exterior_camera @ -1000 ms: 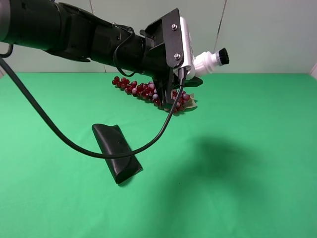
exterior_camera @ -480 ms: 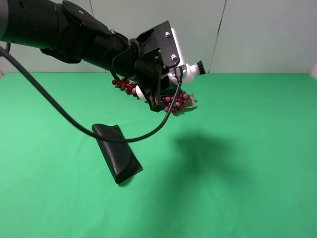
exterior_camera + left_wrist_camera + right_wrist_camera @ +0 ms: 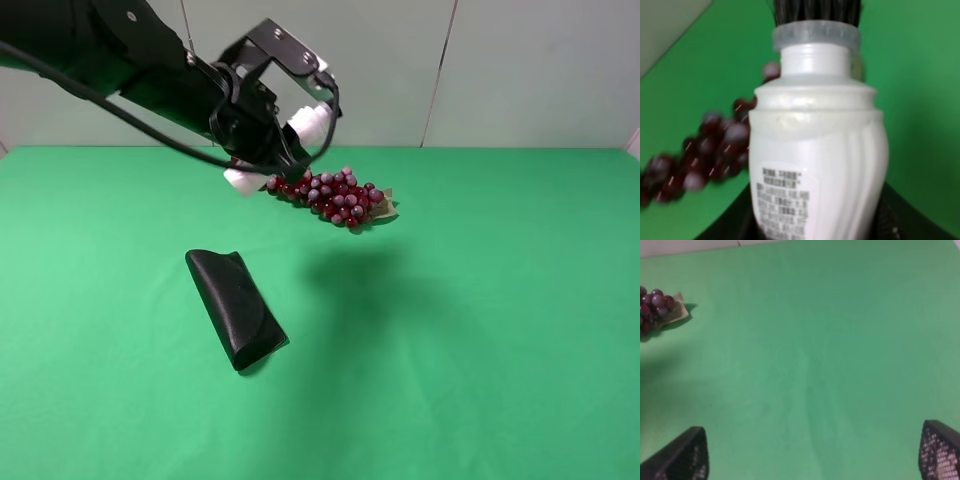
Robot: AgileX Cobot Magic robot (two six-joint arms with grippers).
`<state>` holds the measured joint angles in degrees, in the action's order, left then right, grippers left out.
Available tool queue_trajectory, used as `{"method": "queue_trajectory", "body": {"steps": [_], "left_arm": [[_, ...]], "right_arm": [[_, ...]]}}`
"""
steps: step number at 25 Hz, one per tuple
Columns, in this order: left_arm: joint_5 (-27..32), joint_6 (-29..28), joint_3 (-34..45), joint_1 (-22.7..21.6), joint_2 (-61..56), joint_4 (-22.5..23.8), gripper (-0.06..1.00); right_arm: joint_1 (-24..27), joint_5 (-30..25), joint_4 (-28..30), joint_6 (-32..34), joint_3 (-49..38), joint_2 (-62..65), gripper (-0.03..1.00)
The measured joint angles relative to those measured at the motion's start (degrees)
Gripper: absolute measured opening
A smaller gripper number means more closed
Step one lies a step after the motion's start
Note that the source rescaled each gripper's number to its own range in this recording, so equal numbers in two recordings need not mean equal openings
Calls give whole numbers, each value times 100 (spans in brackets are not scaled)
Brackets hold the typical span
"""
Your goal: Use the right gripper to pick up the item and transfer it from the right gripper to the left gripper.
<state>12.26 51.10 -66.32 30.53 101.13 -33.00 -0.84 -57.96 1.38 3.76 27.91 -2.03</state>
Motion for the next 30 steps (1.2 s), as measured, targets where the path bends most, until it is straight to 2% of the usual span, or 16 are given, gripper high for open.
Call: {"method": "queue_trajectory", "body": {"steps": [7, 14, 21, 26, 30], "left_arm": [[461, -1724, 0, -401, -32, 1168, 0], [852, -3204, 0, -744, -32, 1871, 0], [1292, -4983, 14, -1104, -38, 3400, 0], [1290, -6389, 361, -1295, -64, 4635, 0], [1225, -7743, 756, -1492, -64, 5686, 0]], "right_arm": [[0, 0, 0, 0, 0, 0, 84], [0, 0, 0, 0, 0, 0, 84], [0, 0, 0, 0, 0, 0, 84], [0, 12, 0, 0, 0, 0, 84], [0, 7, 0, 0, 0, 0, 84]]}}
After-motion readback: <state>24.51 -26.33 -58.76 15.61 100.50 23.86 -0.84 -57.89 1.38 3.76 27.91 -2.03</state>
